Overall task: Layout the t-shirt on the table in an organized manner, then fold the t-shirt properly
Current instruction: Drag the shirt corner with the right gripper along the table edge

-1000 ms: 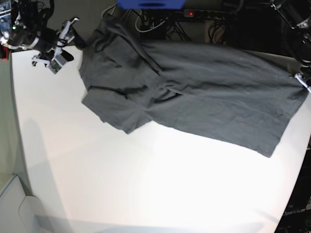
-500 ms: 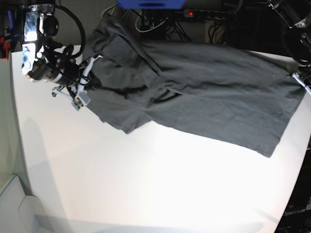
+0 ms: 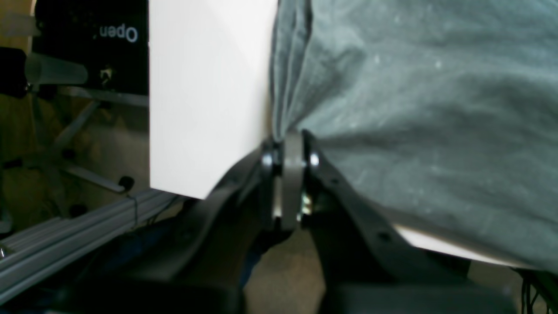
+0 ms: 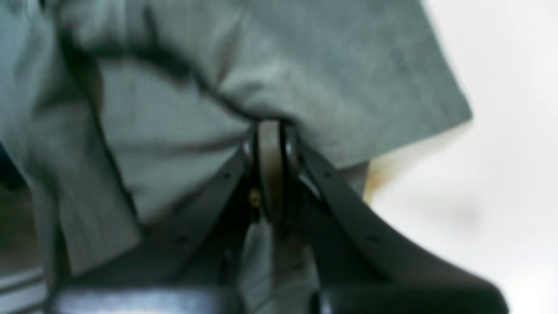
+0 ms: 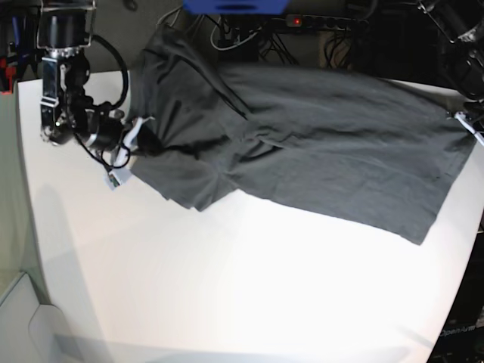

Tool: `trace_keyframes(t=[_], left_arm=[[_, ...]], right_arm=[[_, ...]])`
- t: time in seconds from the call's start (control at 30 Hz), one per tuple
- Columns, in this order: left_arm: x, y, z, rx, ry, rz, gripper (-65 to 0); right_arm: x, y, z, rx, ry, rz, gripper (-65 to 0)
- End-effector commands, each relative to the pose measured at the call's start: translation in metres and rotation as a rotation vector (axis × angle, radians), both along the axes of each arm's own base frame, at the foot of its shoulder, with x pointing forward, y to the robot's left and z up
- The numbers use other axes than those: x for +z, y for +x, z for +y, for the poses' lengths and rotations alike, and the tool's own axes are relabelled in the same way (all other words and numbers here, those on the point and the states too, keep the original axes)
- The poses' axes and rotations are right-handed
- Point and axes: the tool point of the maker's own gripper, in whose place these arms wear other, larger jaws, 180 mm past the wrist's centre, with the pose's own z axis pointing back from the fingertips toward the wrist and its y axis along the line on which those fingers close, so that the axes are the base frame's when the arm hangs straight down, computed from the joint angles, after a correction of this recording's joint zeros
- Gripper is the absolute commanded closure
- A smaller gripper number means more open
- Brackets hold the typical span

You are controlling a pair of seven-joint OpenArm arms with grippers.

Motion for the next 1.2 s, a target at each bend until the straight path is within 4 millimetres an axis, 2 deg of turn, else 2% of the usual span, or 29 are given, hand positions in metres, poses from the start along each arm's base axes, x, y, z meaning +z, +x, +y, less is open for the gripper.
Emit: trace_keyframes(t=[0.0, 0.2, 0.4, 0.47, 0.6, 0.7, 0.8, 0.9, 1.07, 1.17], left_arm=[[0.014, 0.007, 0.007, 0.001, 0.028, -0.037, -0.6], [0.007, 0.006, -0.001, 0.004, 0.009, -0.036, -0.6], [0.004, 0.005, -0.002, 0.007, 0.001, -0.031, -0.6], [0.002, 0.005, -0.006, 0.007, -0.011, -0.034, -0.6], [0.000, 0.006, -0.012, 0.006, -0.019, -0.040, -0.6], [-0.006, 0.006, -0.018, 0.007, -0.039, -0.038, -0.6], [-0.008, 0.005, -0.022, 0.007, -0.046, -0.039, -0.6], [-0.009, 0.004, -0.022, 0.007, -0.046, -0.034, -0.6], [-0.013, 0.000, -0.025, 0.009, -0.059, -0.028, -0.6], [-0.016, 0.000, -0.029, 0.010, -0.070, -0.028, -0.6]], right_arm=[[-0.022, -0.011, -0.029, -0.006, -0.140, 0.097, 0.0], [-0.030, 0.023, -0.037, -0.008, -0.131, 0.092, 0.0], [-0.032, 0.060, -0.067, -0.098, -0.108, 0.084, 0.0], [-0.028, 0.074, -0.072, -0.103, -0.121, 0.065, 0.0], [-0.024, 0.090, -0.079, -0.095, -0.170, 0.040, 0.0], [-0.019, 0.105, -0.076, -0.101, -0.171, 0.014, 0.0], [-0.006, 0.121, -0.080, -0.112, -0.170, -0.020, 0.0], [0.005, 0.129, -0.092, -0.124, -0.187, -0.039, 0.0], [0.017, 0.133, -0.092, -0.088, -0.231, -0.048, -0.6], [0.031, 0.130, -0.085, -0.023, -0.293, -0.071, -6.2]])
